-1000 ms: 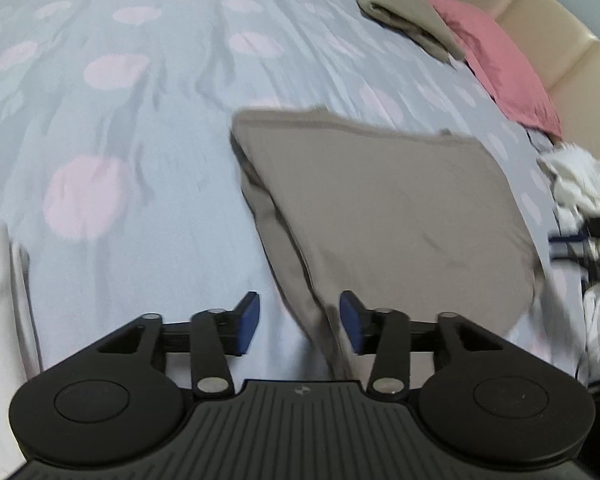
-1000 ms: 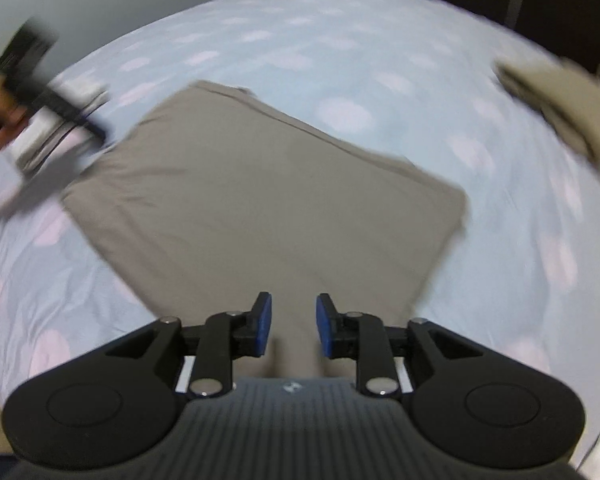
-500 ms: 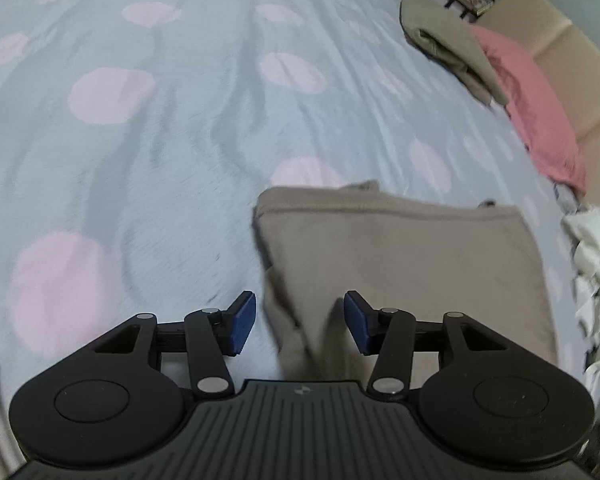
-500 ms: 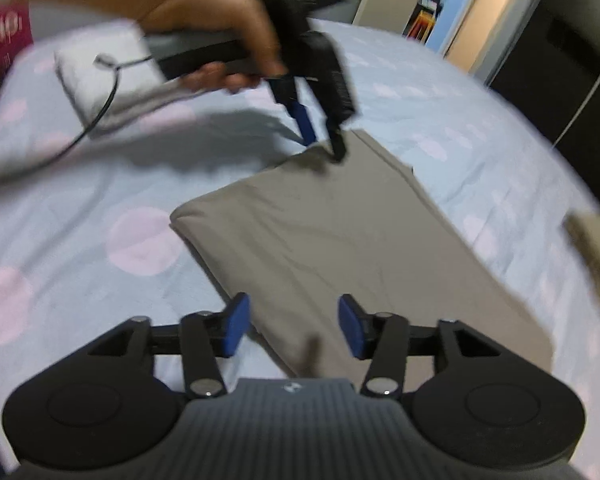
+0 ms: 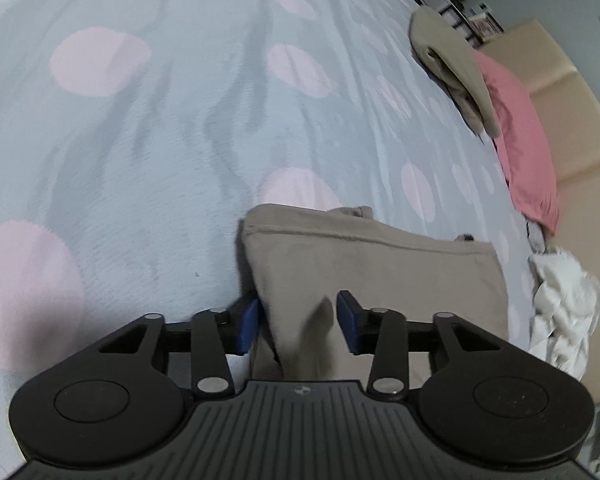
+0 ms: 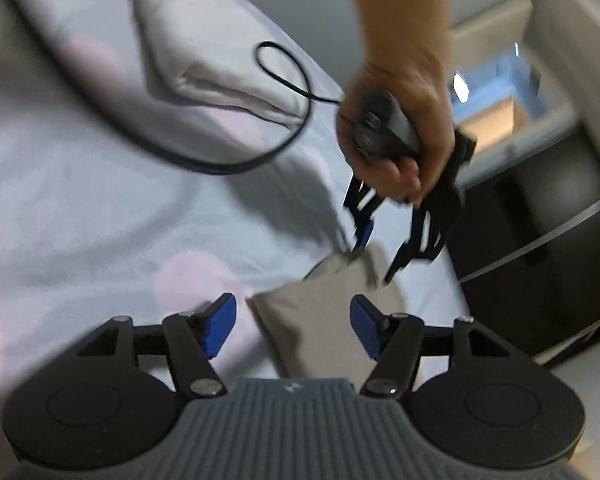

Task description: Fold clothes

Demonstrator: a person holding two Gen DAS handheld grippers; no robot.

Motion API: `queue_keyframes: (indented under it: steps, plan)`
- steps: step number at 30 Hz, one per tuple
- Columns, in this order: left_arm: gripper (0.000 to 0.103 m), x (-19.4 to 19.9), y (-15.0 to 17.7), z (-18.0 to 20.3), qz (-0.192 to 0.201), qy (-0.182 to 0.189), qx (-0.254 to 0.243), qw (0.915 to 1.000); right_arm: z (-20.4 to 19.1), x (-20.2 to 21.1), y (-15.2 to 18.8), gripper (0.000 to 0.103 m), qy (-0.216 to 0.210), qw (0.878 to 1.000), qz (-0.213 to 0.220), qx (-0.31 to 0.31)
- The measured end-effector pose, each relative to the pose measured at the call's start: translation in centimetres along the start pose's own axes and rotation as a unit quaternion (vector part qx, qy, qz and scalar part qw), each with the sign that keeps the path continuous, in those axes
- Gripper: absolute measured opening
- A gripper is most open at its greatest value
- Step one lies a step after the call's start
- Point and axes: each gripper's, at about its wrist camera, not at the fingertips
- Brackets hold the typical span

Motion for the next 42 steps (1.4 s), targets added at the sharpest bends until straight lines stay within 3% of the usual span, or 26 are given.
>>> queue_keyframes:
  steps: [4, 9, 16, 19, 23, 27, 29, 42]
  plan:
    - [0.033, -0.2, -0.3, -1.2, -0.007, 0.016, 0.038, 0.9991, -1.4, -1.4, -0.4, 0.059, 0.034, 0.998, -0.021, 0.053]
    - [0.033, -0.6, -0.4, -1.6, -0.007, 0.027, 0.051, 0.9983, -2.6, -2.3, -0.4, 0.05, 0.058, 0.994, -0.037, 0.087]
    - [0.033, -1.0, -0.1, -2.2, -0.006, 0.043, 0.08, 0.9959, -3.2, -2.9, 0.0, 0.019, 0.068, 0.992, -0.051, 0.095]
    - [0.033, -1.0, 0.1, -2.5, -0.002, 0.046, 0.089, 0.9949, -2.9, -2.8, -0.2, 0.017, 0.062, 0.993, -0.05, 0.085]
    - [0.013, -1.2, 0.3, -3.1, 0.001, 0.049, 0.112, 0.9924, -2.2, -2.4, -0.2, 0.009, 0.046, 0.996, -0.04, 0.061]
    - [0.011, -1.6, 0.4, -3.7, 0.0, 0.054, 0.138, 0.989, -2.0, -1.7, 0.0, 0.008, 0.037, 0.998, -0.032, 0.048]
    - [0.004, -1.7, 0.3, -3.6, 0.001, 0.055, 0.137, 0.9891, -1.9, -1.6, 0.1, 0.007, 0.033, 0.998, -0.03, 0.045]
    - [0.002, 0.1, -0.1, -1.6, 0.015, 0.04, 0.107, 0.9933, -0.4, 0.1, -0.1, 0.004, 0.033, 0.999, -0.003, -0.006]
Point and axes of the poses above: each gripper's, at about its wrist camera, not at the fingertips, and x roughly against the way its jaws point, z to its right, y to its underside, and after that the axes turned 14 degrees about -y, right-handed
